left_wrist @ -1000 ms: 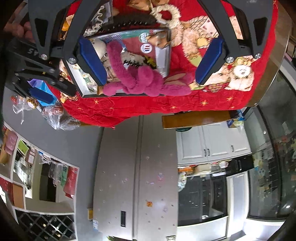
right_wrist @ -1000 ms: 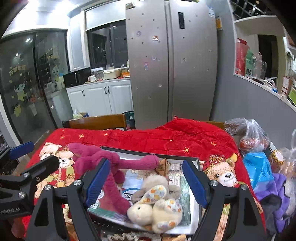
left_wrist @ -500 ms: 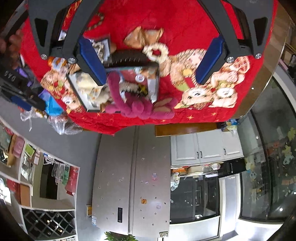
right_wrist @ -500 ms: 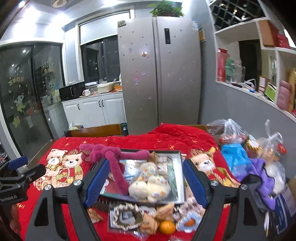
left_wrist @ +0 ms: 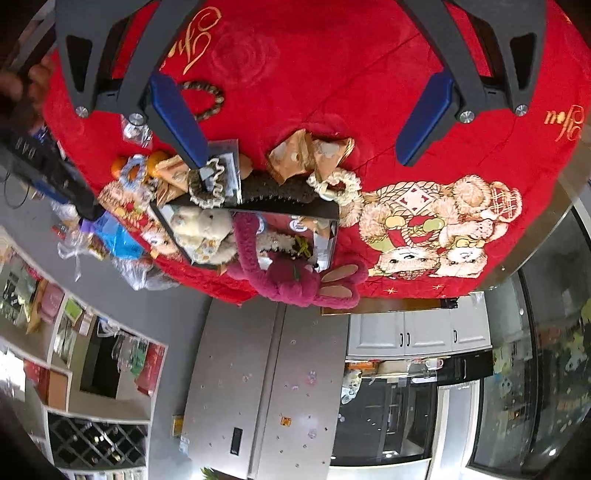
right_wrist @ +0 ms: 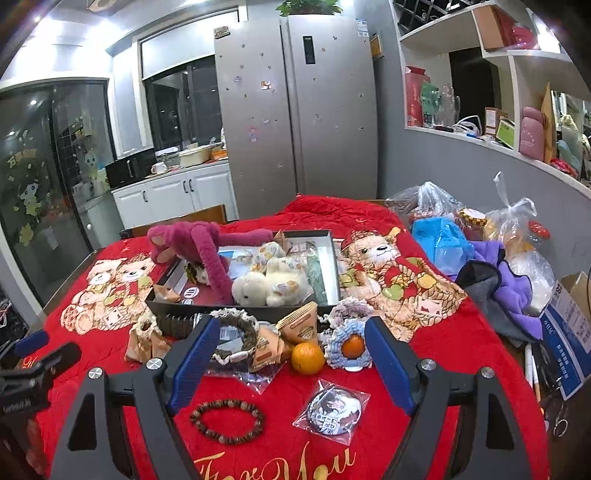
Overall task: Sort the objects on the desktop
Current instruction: 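Withdraw both grippers from the box back over the bed, then move the left gripper to a beige triangular snack while the right approaches a mandarin orange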
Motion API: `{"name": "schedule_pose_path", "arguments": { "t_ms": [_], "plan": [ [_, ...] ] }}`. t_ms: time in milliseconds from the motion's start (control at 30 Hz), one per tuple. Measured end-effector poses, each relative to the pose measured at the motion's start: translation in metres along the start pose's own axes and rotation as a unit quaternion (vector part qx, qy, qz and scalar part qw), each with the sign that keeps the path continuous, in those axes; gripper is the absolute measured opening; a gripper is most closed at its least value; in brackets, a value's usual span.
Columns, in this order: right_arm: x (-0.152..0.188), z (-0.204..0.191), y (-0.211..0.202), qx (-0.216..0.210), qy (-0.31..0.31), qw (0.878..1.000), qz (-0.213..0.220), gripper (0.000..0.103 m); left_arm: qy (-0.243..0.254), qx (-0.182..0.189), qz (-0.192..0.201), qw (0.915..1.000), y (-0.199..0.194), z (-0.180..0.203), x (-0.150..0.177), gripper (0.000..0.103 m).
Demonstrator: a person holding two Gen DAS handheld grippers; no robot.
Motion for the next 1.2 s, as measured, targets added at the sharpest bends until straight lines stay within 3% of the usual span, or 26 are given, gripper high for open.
{"name": "schedule_pose_path", "arguments": {
  "t_ms": [400,667,1200],
  "plan": [
    [0.011,-0.008,0.012,-0.011,-0.030,0.999,-0.003,0.083,0.007,-0.015,-0.023,0.9996,0.032,-0.014,0.005,0.103],
    [0.023,-0.010,0.052,-0.008,-0.036,0.998,-0.048,0.083,0.037,-0.040,-0.053,0.9971,0.070,-0.032,0.013,0.103],
    [0.039,-0.013,0.113,-0.009,-0.045,0.994,-0.102,0.083,0.044,-0.071,-0.106,0.9909,0.125,-0.065,0.022,0.102]
  ]
}}
Point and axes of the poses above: each gripper's, at about its wrist camera, not at the fingertips, and y roughly the way its jaws point, z to its right, x to its underside, the point moved 3 cm from there along y, roughly the way its jaws point, and after that the axes turned 15 degrees about x, right-handed, at the moved point
